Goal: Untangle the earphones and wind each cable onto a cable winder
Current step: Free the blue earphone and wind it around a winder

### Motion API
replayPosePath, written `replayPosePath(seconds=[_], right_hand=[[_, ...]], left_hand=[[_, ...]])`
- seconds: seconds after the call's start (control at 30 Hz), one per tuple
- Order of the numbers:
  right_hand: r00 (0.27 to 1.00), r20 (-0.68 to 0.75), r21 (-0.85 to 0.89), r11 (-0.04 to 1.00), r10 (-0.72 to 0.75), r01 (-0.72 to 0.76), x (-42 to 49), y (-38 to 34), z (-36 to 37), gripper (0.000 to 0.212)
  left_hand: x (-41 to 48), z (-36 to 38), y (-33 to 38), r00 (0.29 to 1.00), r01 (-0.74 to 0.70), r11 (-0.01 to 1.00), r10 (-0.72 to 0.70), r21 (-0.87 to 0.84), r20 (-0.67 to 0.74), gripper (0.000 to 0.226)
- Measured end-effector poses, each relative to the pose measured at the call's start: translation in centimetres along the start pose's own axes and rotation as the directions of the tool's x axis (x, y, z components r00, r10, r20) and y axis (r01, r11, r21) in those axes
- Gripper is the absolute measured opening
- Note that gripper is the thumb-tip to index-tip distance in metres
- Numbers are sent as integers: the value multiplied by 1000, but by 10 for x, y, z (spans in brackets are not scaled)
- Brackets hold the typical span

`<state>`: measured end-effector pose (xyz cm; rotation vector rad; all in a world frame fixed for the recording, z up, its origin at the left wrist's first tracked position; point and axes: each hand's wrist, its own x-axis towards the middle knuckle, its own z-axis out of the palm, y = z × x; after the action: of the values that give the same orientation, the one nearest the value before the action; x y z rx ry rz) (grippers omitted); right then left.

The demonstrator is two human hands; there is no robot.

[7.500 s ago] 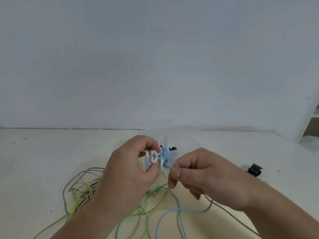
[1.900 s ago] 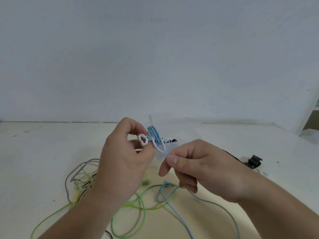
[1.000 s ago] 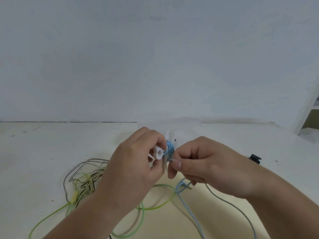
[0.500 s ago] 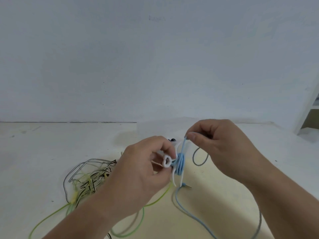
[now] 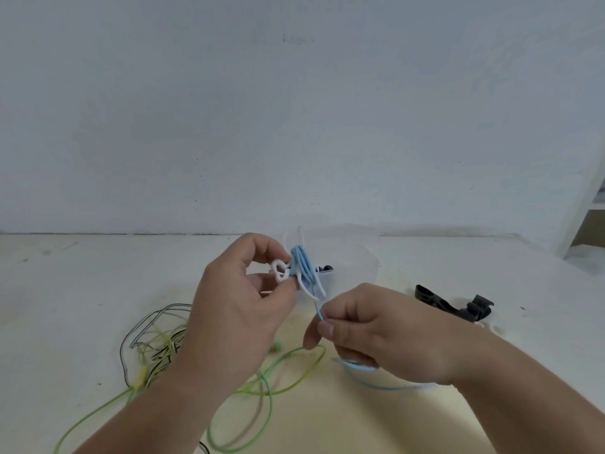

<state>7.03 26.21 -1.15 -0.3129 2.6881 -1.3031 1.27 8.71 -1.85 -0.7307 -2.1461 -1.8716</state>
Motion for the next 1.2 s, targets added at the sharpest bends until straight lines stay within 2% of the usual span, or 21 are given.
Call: replayPosePath(seconds=[0.17,0.3,0.5,0.67,0.8,0.93,1.1,1.2], right_hand=[[1000,9,-97,995,-24,25,-3,-6,-2,25],[999,-33,-150,988,-37,32,-5,-12,-4,29],[989,-119,-139,988,-86,69,-7,-17,-5,26],[958,-262,-61,993,-112,99,-11,-18,-9,25],[873,-485,40,996,-46,75,-10,-15,-17,30],[797,-603,9,998,-42,60,-6,-8,-19,32],[758,-652,-8,999,25,-40,-3,-3,-19,31],[799,-592,-2,991,106,-134,-1,1,-19,30]], left_hand=[[-2,-1,0,998,-30,997,27,66,48,31],[-1,-2,1,992,-115,980,104,162,74,34],[1,-3,-7,956,-294,882,264,370,130,36],[0,-2,-13,927,-355,816,242,457,287,31],[-2,0,-13,939,-272,887,160,373,305,34],[-6,0,-5,942,-122,962,36,243,333,35],[-7,1,1,924,8,1000,-9,4,383,28],[-4,1,1,942,63,989,-14,-135,334,25]])
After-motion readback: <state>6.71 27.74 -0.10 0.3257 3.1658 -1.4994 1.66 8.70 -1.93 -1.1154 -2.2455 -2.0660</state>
